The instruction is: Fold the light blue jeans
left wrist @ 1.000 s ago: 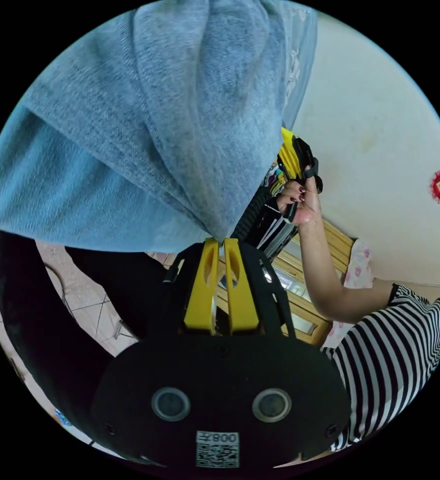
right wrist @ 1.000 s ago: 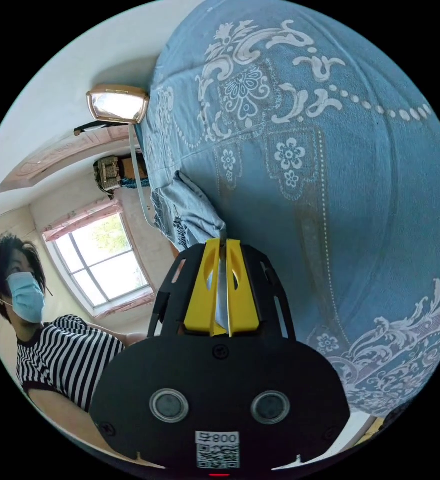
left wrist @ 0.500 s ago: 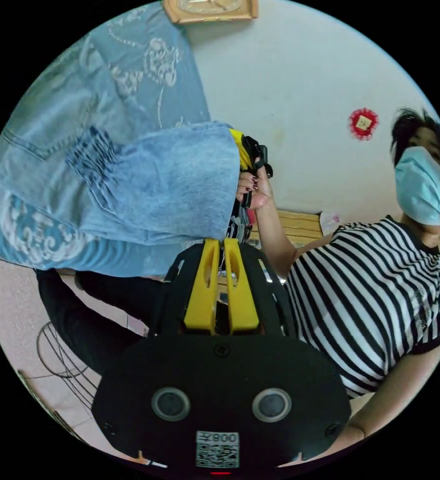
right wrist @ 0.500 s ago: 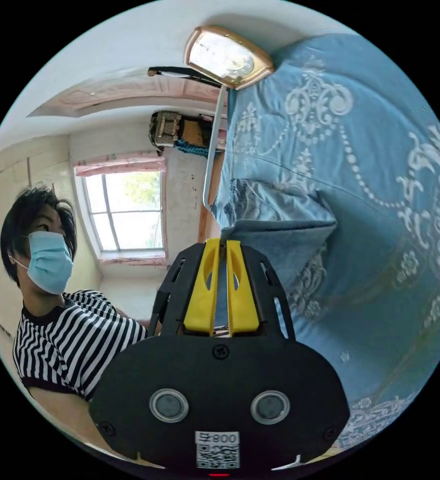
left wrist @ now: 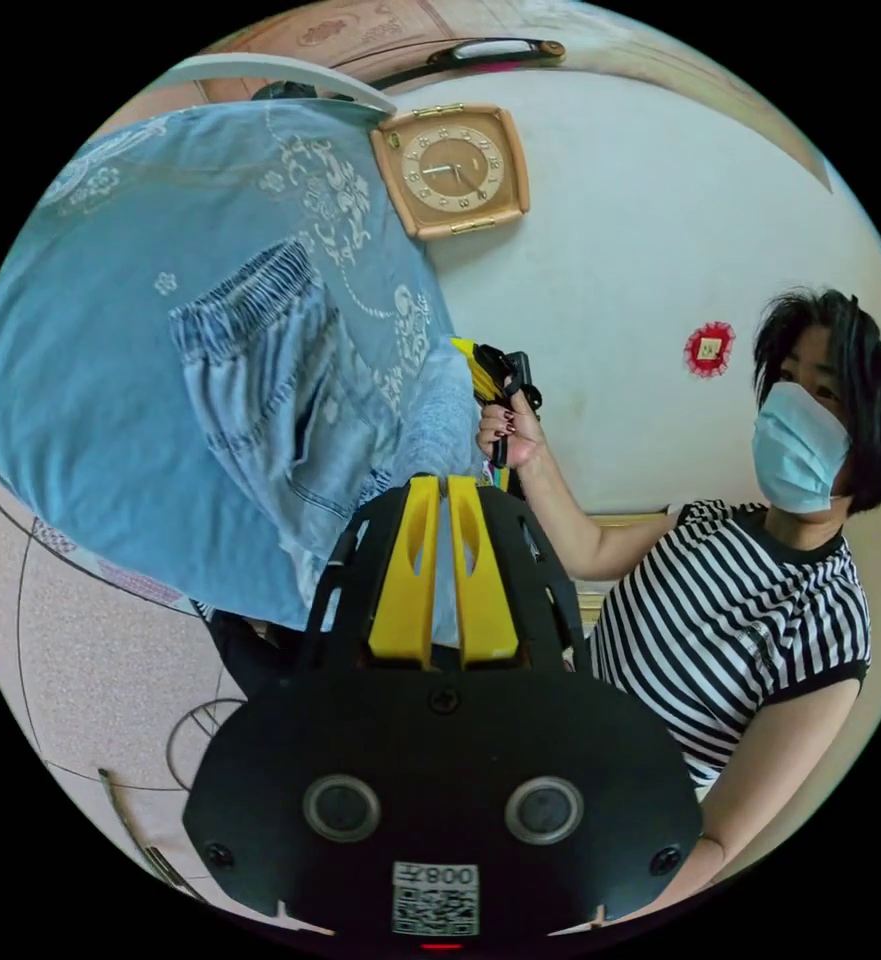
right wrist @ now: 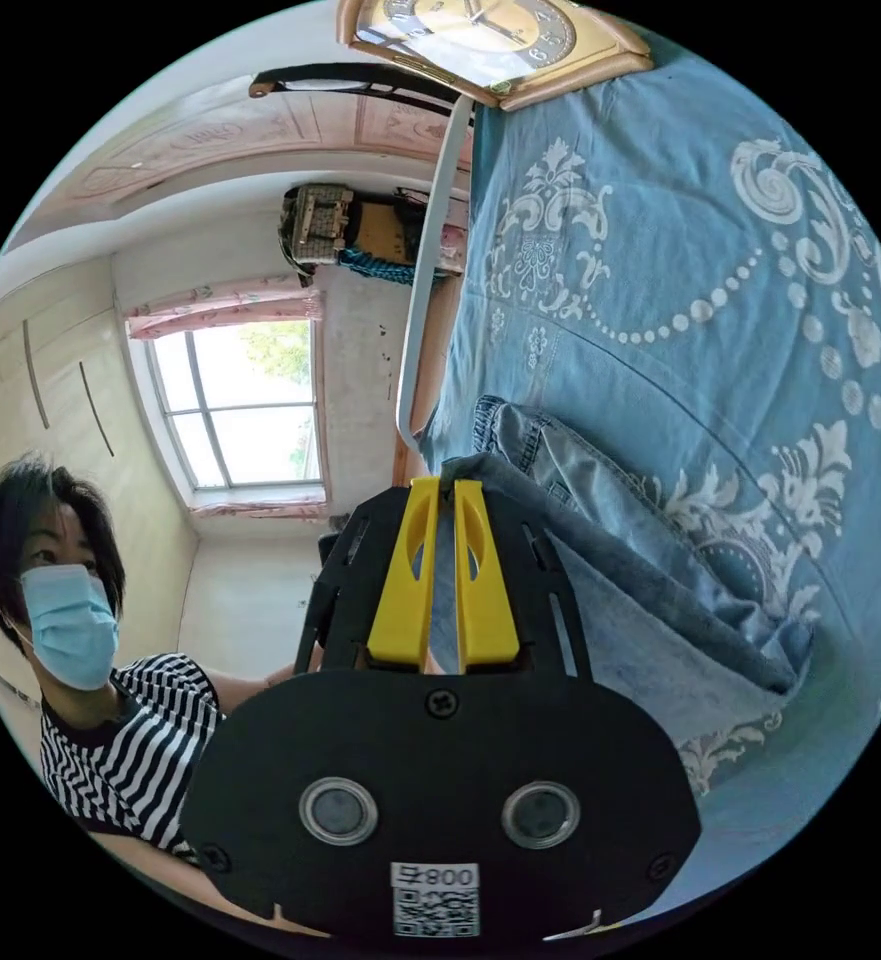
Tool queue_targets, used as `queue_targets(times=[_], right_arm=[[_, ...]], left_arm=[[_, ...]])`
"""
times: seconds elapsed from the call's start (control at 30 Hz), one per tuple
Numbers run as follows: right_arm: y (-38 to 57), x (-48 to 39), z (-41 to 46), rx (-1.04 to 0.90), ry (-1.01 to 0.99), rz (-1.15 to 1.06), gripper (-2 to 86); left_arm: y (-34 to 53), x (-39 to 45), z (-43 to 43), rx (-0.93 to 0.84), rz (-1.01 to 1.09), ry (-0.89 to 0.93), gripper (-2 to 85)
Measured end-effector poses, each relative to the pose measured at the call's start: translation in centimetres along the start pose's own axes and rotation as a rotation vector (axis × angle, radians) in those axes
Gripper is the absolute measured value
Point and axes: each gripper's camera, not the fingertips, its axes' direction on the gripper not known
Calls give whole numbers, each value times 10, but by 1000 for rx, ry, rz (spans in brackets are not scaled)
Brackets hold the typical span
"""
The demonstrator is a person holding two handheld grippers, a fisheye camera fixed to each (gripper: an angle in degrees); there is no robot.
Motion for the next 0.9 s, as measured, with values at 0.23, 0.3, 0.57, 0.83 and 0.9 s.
queue_targets(times=[0.23,0.3,0.57,0.83,0.9], right_arm=[[-63,-17,57,-33,10,16,24],[-76,-21,71,-47,33,18,24],[-114,-40,113,-120,41,16,30],[-123,-61,129,-121,-56,21,54],[-118,-74,124,-98,-84,-39,43]], left_arm=[[-15,-51,-57,64,-51,-37,19],[-17,-68,-72,82,-78,-48,19],[-5,-104,-106,217,-153,-47,22],[28,-101,-132,482,-201,-97,10],[33,-88,-130,529,-163,-109,5]])
